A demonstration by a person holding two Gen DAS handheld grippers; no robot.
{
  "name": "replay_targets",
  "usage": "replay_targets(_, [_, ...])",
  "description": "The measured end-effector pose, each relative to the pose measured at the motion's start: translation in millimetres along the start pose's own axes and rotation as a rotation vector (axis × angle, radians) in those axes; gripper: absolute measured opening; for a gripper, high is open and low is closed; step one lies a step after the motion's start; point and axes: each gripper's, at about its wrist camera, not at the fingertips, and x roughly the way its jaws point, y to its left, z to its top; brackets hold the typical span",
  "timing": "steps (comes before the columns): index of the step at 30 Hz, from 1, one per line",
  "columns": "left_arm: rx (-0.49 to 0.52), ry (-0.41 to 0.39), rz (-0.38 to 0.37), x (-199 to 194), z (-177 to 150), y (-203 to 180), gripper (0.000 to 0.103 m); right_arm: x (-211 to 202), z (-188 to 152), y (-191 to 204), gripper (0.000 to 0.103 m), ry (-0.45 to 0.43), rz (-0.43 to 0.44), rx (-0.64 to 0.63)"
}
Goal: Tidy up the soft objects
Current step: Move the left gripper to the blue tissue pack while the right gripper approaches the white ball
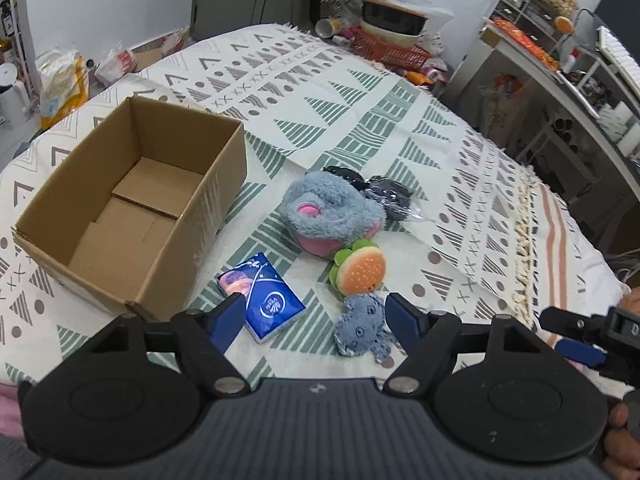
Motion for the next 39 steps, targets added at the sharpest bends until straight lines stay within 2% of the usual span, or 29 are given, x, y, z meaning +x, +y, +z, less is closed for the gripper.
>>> replay_targets(9, [-0.051, 0.028, 0.058, 38.0, 10.7, 6.5, 0.076, 31.3, 3.2, 17.2, 0.082, 0.019, -0.051, -0.02])
replay_targets(18, [-0.124, 0.049, 0.125, 71.1, -7.0, 13.5, 0.076, 63.1, 5.7, 19.1, 0.082, 0.081, -0.097, 0.034])
replay_targets(27, [-0.154, 0.064, 0.216, 95.5, -17.7, 20.6, 0.076, 87.5, 3.1, 27.6, 0.083, 0.113, -0.136, 0.021])
replay_targets(35, [-0.205, 0.063, 0.207, 106.5, -18.9, 25.3, 0.076, 103.2, 4.1, 22.9, 0.083, 0.144, -0.147, 0.055])
replay_targets(39, [-0.257, 0.031, 0.218, 102.9, -21.9, 27.8, 0.076, 110.2, 4.6, 20.3, 0.083, 0.16, -0.146, 0.079])
